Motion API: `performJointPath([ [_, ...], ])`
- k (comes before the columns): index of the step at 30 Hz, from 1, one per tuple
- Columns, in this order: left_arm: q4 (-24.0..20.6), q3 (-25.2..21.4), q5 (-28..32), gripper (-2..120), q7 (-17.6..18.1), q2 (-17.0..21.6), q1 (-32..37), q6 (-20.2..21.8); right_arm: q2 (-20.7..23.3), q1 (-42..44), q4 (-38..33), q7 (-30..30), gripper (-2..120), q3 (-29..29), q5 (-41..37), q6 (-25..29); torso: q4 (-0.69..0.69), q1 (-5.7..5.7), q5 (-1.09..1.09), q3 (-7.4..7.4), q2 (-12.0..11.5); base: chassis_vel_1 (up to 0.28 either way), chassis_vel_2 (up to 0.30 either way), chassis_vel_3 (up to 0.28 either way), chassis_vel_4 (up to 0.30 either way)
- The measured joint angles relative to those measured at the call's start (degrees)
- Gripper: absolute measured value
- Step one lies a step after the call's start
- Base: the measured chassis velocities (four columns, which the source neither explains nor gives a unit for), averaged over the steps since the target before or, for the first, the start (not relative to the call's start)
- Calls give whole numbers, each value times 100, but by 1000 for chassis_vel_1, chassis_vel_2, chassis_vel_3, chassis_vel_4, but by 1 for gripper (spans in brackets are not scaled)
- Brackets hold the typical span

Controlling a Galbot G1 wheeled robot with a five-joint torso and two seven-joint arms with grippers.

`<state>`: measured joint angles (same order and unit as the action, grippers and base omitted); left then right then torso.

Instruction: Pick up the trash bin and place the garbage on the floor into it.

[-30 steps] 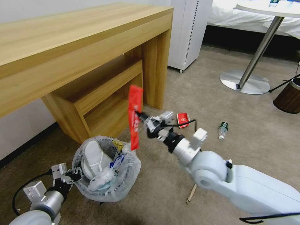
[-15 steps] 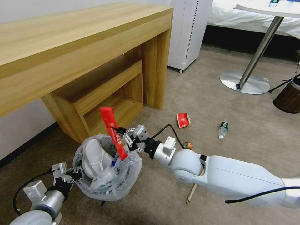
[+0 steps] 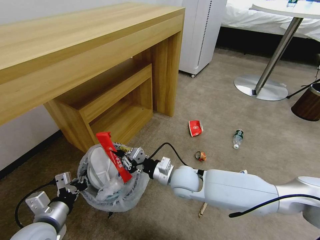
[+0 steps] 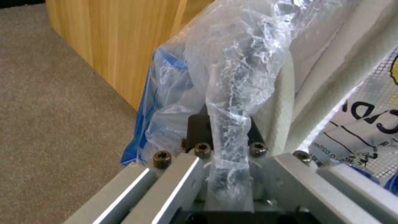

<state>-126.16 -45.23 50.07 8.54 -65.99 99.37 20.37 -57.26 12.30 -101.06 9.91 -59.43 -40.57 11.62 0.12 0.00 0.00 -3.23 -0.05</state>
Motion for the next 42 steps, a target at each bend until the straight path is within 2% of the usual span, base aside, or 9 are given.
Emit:
performJointPath([
  [15, 49, 20, 4, 0, -9, -20, -68, -29, -58, 45, 232, 53, 0, -190, 190, -34, 0, 0, 0, 0, 0, 0, 0, 0, 0],
  [21, 33, 11, 1, 0, -20, -33, -51, -38, -37, 77, 90, 73, 24, -190, 174, -24, 0, 0, 0, 0, 0, 0, 0, 0, 0],
  [22, 33, 11, 1, 0, -20, -33, -51, -38, -37, 77, 90, 73, 24, -190, 174, -24, 0, 0, 0, 0, 0, 0, 0, 0, 0],
  [24, 8, -2, -2, 0, -20, -35, -24, -39, 9, 91, 1, 84, 35, -162, 171, -8, 0, 0, -1, 0, 0, 0, 0, 0, 0],
  [26, 5, -6, -3, 0, -20, -35, -19, -39, 18, 93, -15, 84, 37, -157, 169, -5, 0, 0, 0, 0, -1, 0, 0, 0, 0],
  [28, -9, -37, -5, 0, -17, -33, 12, -39, 96, 132, -145, 85, 50, -80, 144, 2, 0, 0, 0, 0, 0, 0, 0, 0, 0],
  [33, -18, -51, -5, 0, -8, -19, 29, -39, 172, 189, -271, 70, 64, -2, 110, 11, 0, 0, -1, 0, 0, 0, 0, 0, 0],
  [36, -24, -54, -5, 0, 3, -22, 21, -38, 211, 226, -314, 52, 78, 30, 109, 13, 0, 0, 0, 0, 0, 0, 0, 0, 0],
  [42, -27, -52, -4, 0, 6, -30, 13, -33, 226, 311, -401, 59, 96, 162, 86, 33, 0, 0, -1, 0, 0, 0, 0, 0, 0],
])
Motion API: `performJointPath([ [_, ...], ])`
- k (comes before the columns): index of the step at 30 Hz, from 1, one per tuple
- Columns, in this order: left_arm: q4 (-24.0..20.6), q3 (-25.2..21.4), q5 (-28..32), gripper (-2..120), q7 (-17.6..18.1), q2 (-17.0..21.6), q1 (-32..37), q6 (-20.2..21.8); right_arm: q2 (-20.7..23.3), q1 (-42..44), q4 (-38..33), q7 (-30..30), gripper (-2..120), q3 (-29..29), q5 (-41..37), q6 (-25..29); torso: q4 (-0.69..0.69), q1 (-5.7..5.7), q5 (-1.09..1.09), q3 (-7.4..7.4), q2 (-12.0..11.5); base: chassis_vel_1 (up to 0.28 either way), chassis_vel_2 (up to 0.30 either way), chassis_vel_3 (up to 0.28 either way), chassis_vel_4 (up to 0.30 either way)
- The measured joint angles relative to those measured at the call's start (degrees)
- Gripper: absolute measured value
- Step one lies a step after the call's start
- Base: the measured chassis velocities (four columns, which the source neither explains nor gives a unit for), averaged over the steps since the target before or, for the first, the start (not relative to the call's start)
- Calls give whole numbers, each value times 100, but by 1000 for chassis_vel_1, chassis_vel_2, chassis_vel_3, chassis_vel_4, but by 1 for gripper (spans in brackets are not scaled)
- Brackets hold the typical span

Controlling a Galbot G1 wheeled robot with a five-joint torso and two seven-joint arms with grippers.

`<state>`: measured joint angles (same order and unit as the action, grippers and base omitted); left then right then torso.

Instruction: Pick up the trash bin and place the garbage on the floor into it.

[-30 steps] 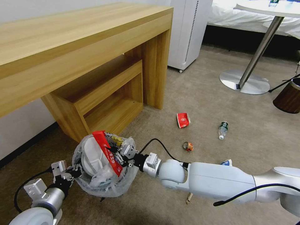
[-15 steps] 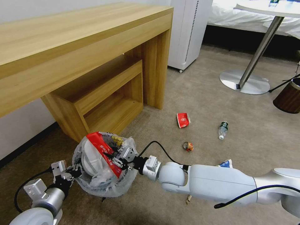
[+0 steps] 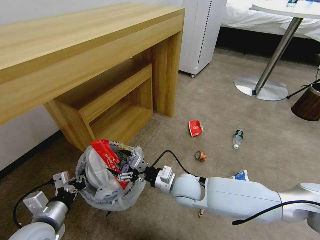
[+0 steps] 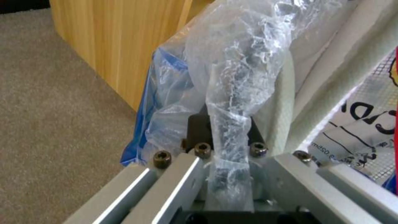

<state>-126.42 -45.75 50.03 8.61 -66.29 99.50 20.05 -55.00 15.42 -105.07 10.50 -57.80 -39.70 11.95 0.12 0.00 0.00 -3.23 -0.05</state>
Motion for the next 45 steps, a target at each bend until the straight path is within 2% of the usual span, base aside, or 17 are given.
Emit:
performJointPath([
  [7, 20, -11, -12, 0, 4, 0, 11, 3, 205, 308, -448, 20, 100, 578, -265, -55, 1, 0, 0, 0, 0, 0, 0, 0, 0],
  [11, 44, -14, -23, 0, 9, 9, 24, 8, 365, 580, -712, 21, 100, 1025, -392, -81, 0, 0, 0, 0, 0, 0, 0, 0, 0],
  [13, 45, -20, -26, 0, 12, 27, 42, 11, 483, 872, -930, 60, 100, 1526, -584, -134, 0, 0, 0, 0, 0, 0, 0, 0, 0],
  [14, 45, -20, -26, 0, 12, 27, 42, 11, 483, 872, -930, 60, 100, 1526, -584, -134, 0, 0, 0, 0, 0, 0, 0, 0, 0],
  [16, 37, -35, -23, 0, 16, 59, 63, 14, 594, 1177, -1136, 135, 100, 2124, -849, -241, 0, 0, 0, 1, 0, 0, 0, 0, 0],
  [17, 37, -35, -23, 0, 16, 59, 63, 14, 594, 1177, -1136, 135, 100, 2124, -849, -241, 0, 0, 0, 1, 0, 0, 0, 0, 0],
  [20, 24, -40, -12, 0, 20, 107, 77, 15, 748, 1561, -1381, 256, 100, 2998, -1208, -366, 0, 0, -1, 0, 0, 0, 0, 0, 0],
  [21, 24, -40, -12, 0, 20, 107, 77, 15, 748, 1561, -1381, 256, 100, 2998, -1208, -366, 0, 0, -1, 0, 0, 0, 0, 0, 0],
  [23, 9, -45, 9, 0, 34, 141, 79, 20, 871, 1836, -1540, 375, 100, 3639, -1441, -453, 1, 0, 0, 0, 0, 0, 0, 0, 0],
  [25, 0, -46, 16, 0, 38, 146, 80, 21, 908, 1927, -1581, 411, 100, 3823, -1493, -483, 0, 0, -1, 0, 0, 0, 0, 0, 0],
  [28, -50, -47, 33, 0, 52, 175, 103, 26, 1056, 2435, -1754, 542, 100, 4755, -1674, -589, 0, 0, -1, 0, 0, 0, 0, 0, 0],
  [29, -50, -47, 33, 0, 52, 175, 103, 26, 1056, 2435, -1754, 542, 100, 4755, -1674, -589, 0, 0, -1, 0, 0, 0, 0, 0, 0],
  [30, -76, -50, 34, 0, 53, 179, 120, 26, 1098, 2686, -1840, 626, 100, 5115, -1726, -611, 2, 0, -1, 1, 0, 0, 0, 0, 0],
  [36, -259, -158, -4, 0, 29, 73, 319, 15, 993, 3141, -1937, 793, 100, 5739, -1759, -638, -1, 0, -2, 0, 0, 0, 0, 0, 0],
  [39, -316, -165, -27, 0, 19, 51, 361, 9, 874, 3646, -2051, 957, 100, 6259, -1790, -734, 0, 0, 0, 1, 0, 0, 0, 0, 0],
  [45, -327, -162, -34, 0, 18, 64, 370, 2, 700, 4325, -2127, 1301, 100, 6910, -1911, -957, 0, 0, 0, 1, 0, 0, 0, 0, 0],
])
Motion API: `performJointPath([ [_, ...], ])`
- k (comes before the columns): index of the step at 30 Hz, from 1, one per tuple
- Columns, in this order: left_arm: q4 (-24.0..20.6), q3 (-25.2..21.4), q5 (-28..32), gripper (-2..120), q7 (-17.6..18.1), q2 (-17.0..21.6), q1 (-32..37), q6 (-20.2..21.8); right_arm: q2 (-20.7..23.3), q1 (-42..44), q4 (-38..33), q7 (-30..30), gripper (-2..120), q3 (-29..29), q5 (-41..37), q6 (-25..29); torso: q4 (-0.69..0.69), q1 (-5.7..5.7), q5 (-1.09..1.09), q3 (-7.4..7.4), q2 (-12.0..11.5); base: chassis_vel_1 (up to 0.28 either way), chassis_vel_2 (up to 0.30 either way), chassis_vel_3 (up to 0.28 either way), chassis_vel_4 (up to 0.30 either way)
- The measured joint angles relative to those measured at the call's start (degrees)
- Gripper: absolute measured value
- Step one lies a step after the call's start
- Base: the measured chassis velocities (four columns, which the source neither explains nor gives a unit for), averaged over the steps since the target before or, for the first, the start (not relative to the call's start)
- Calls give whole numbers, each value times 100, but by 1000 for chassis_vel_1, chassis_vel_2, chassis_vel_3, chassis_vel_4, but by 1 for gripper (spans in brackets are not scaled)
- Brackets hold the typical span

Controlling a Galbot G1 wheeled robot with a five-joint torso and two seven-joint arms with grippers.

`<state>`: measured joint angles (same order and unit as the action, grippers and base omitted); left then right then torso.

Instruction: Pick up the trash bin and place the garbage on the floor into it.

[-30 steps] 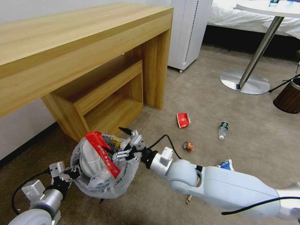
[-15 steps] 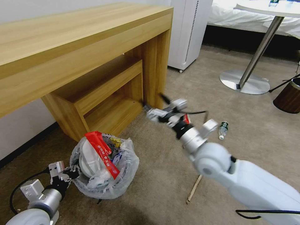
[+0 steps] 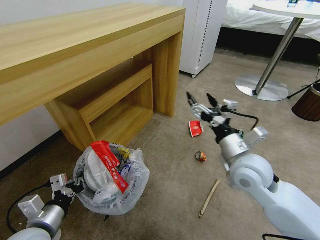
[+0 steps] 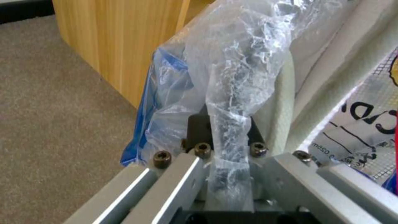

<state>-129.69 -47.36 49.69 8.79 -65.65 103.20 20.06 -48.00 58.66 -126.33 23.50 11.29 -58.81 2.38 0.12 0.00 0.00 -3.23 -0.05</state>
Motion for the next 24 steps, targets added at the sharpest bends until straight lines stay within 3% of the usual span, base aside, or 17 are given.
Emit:
performJointPath([
  [13, 78, 62, -49, 0, -25, -35, -31, -21, -766, 1519, 190, 1158, 100, 1007, -839, -569, 1, 0, 1, 0, 0, 0, 0, 0, 0],
  [20, 162, 89, -55, 0, -26, -52, -99, -21, -923, 1706, 541, 1844, 100, 1093, -1573, -744, 0, 0, 0, 0, 0, 0, 0, 0, 0],
  [22, 246, 88, -73, 0, -22, -55, -108, -22, -876, 1652, 1059, 2288, 100, 1060, -2143, -1097, 0, 0, 1, 0, 0, 0, 0, 0, 0],
  [24, 247, 83, -74, 0, -20, -55, -105, -22, -844, 1616, 1216, 2370, 100, 1005, -2265, -1176, 0, 0, 0, -1, 0, 0, 0, 0, 0],
])
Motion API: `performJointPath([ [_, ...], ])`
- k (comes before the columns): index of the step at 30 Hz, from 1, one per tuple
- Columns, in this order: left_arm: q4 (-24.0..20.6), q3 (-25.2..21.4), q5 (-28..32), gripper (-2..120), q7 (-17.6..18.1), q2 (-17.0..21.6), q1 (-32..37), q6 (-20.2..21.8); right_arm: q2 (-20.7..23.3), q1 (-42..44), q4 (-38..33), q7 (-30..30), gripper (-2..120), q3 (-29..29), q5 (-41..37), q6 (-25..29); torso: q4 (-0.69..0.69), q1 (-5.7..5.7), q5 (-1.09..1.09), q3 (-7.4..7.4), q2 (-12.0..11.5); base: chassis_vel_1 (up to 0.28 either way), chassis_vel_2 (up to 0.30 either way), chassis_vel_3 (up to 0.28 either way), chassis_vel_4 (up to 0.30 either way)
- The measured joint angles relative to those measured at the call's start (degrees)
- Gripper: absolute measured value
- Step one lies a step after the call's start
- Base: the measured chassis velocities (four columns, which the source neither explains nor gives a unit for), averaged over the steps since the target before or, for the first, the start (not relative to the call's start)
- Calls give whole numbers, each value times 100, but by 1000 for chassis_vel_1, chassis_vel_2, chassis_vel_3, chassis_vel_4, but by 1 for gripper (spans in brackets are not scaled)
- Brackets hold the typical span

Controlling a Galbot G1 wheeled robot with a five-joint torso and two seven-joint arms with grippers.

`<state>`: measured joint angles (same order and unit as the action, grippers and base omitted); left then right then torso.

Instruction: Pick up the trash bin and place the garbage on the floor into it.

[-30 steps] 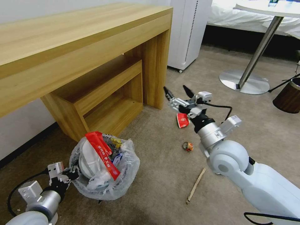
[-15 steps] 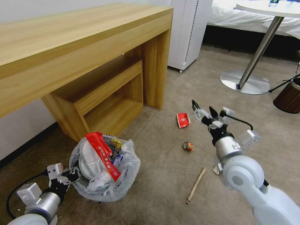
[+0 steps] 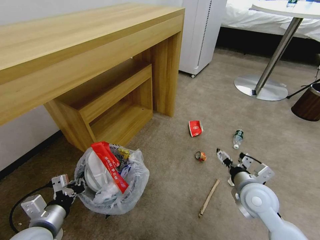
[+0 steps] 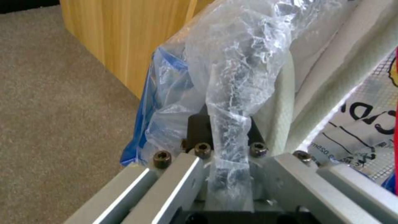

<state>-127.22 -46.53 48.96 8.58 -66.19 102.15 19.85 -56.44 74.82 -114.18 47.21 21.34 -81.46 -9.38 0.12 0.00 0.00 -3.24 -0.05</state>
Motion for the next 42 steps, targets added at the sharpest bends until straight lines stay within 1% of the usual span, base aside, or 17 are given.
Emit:
performJointPath([
  [1, 0, -9, 1, 0, 1, 0, 0, -1, 9, -70, 231, 98, 100, -59, -135, -84, 0, 0, -1, 1, 0, 0, 0, 0, 0],
  [5, 5, -20, 2, 0, 9, -3, 1, -2, 12, -149, 509, 235, 100, -167, -274, -198, 0, 0, 0, 0, 0, 0, 0, 0, 0],
  [7, 26, -24, 2, 0, 16, -31, -10, -4, -32, -266, 934, 266, 100, -381, -220, -243, 0, 0, 0, 0, 0, 0, 0, 0, 0],
  [9, 48, -22, -4, 0, 16, -49, -19, -6, -101, -366, 1175, 267, 100, -537, -170, -267, 0, 0, -1, 0, 0, 0, 0, 0, 0],
  [10, 48, -22, -4, 0, 16, -49, -19, -6, -101, -366, 1175, 267, 100, -537, -170, -267, 0, 0, -1, 0, 0, 0, 0, 0, 0],
  [11, 59, -21, -6, 0, 20, -60, -33, -6, -184, -472, 1381, 268, 100, -648, -93, -275, 0, 0, 1, 0, 0, 0, 0, 0, 0],
  [12, 59, -21, -6, 0, 20, -60, -33, -6, -184, -472, 1381, 268, 100, -648, -93, -275, 0, 0, 1, 0, 0, 0, 0, 0, 0],
  [15, 42, -13, -11, 0, 27, -90, -44, -7, -364, -683, 1811, 226, 100, -893, 95, -275, -1, 0, 0, 0, 0, 0, 0, 0, 0],
  [19, 29, -5, -24, 0, 25, -119, -27, -8, -459, -769, 1980, 181, 98, -1018, 191, -274, 0, 0, 0, 0, 0, 0, 0, 0, 0],
  [22, 29, -3, -48, 0, 25, -147, -34, -14, -675, -821, 2137, 124, 96, -1206, 353, -273, -1, 0, 0, 0, 0, 0, 0, 0, 0],
  [27, 30, -4, -55, 0, 25, -178, -28, -22, -811, -832, 2284, 64, 94, -1329, 524, -262, 0, 0, 0, 0, 0, 0, 0, 0, 0],
  [36, 32, 8, -64, 0, 22, -189, -48, -30, -909, -706, 2423, 3, 89, -1340, 776, -195, 0, 0, 0, 0, 0, 0, 0, 0, 0],
  [38, 30, 8, -65, 0, 22, -178, -41, -34, -926, -673, 2513, -57, 85, -1340, 873, -178, 0, 0, 0, 0, 0, 0, 0, 0, 0],
  [42, -18, 3, -61, 0, 20, -169, -17, -38, -980, -663, 2620, -116, 81, -1359, 944, -155, 0, 0, 0, 0, 0, 0, 0, 0, 0],
])
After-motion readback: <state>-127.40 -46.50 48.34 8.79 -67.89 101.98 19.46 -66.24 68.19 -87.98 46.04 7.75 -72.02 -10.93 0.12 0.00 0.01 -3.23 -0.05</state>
